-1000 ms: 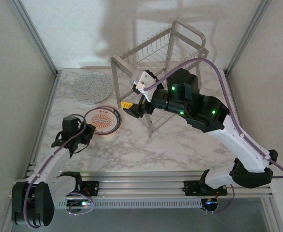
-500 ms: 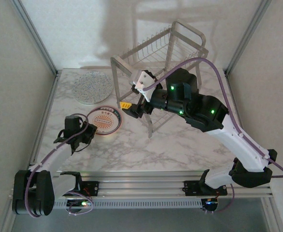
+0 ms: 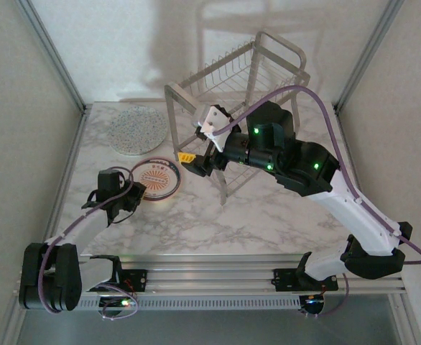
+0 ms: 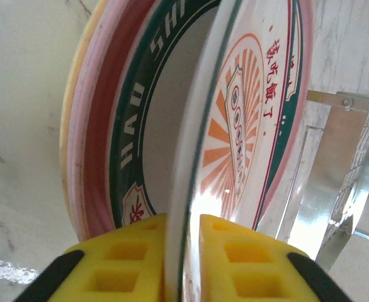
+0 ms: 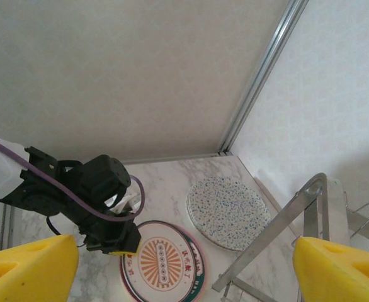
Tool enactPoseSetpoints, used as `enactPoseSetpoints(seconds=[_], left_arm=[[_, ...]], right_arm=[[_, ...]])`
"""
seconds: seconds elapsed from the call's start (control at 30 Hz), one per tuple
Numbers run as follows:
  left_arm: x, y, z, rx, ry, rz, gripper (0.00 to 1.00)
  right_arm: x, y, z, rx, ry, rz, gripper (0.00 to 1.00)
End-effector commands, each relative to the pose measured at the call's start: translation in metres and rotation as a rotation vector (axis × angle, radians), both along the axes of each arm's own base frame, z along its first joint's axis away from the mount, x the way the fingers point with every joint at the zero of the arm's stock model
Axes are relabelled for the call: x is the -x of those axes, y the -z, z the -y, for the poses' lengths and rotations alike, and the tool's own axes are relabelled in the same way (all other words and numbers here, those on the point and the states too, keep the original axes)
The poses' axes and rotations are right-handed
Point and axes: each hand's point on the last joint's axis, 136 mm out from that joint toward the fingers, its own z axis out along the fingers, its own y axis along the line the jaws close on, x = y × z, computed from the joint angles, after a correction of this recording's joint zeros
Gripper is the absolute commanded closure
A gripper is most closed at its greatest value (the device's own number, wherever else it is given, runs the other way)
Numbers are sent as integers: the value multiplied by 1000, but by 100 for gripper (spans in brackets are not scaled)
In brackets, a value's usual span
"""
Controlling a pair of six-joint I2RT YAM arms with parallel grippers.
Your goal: Unload the plates from the dish rack
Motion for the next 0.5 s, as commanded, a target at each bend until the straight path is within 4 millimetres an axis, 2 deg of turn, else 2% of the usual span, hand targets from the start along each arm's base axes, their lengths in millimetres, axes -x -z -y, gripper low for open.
enactPoseSetpoints(seconds=[0.0,0.13,0.47], left_arm=[[-5,-6,-1,-20,8,-1,76],[-6,-9,-3,-29,6,-3,65],[-3,-8,-9,-65,-6,-57,58]], right_arm=[[4,-6,-1,-14,-6,-3,11],[3,-6,-1,-13,-5,-3,11],[3,-7,-1,-15,-3,-1,11]])
